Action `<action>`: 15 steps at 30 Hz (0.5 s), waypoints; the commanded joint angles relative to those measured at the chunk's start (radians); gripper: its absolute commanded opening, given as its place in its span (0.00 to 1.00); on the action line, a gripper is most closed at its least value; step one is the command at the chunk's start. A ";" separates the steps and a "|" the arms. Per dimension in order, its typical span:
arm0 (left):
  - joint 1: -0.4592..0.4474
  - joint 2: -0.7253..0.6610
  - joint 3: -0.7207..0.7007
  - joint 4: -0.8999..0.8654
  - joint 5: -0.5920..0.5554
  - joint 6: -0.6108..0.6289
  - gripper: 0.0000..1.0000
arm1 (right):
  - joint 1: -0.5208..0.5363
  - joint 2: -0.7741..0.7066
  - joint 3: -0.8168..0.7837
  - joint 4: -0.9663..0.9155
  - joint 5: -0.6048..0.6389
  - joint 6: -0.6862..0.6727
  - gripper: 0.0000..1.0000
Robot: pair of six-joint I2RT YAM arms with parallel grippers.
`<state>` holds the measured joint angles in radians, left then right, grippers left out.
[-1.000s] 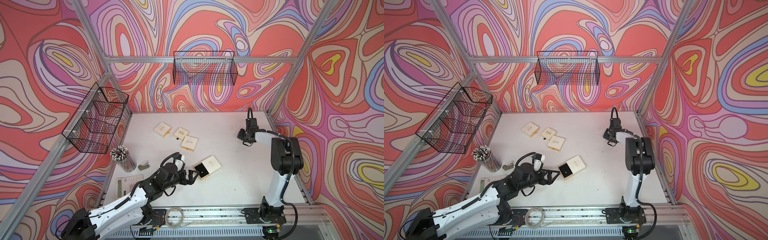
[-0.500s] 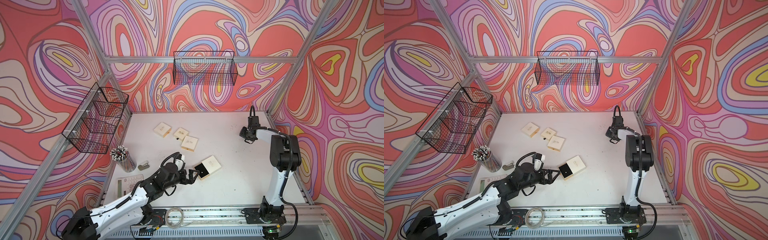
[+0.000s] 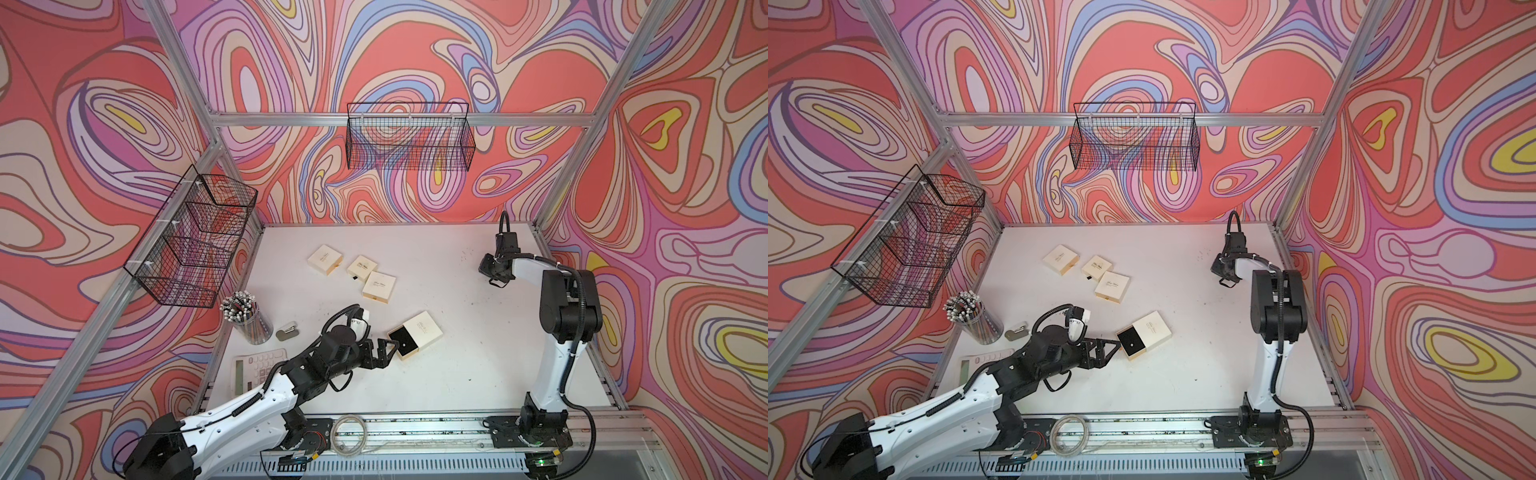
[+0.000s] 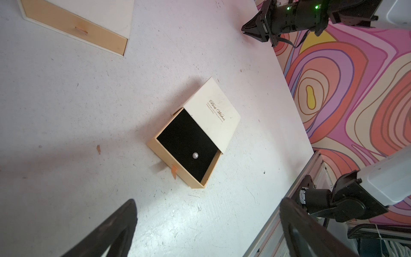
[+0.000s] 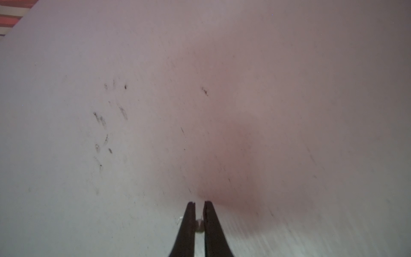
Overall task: Take out the earrings from the drawer-style jewelry box
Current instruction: Place the earring at the center of the board.
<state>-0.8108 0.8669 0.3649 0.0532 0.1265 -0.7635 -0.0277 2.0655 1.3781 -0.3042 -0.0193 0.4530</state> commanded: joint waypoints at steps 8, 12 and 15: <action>0.005 0.015 -0.002 0.025 -0.021 -0.012 1.00 | -0.006 0.025 -0.001 -0.023 -0.008 -0.011 0.16; 0.004 0.017 -0.001 0.027 -0.021 -0.013 1.00 | -0.005 0.025 -0.003 -0.022 -0.017 -0.012 0.19; 0.005 0.014 -0.002 0.024 -0.024 -0.013 1.00 | -0.006 0.015 -0.007 -0.020 -0.026 -0.012 0.25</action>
<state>-0.8108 0.8795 0.3649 0.0574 0.1223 -0.7639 -0.0277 2.0735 1.3781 -0.3061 -0.0353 0.4484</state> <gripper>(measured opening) 0.999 0.246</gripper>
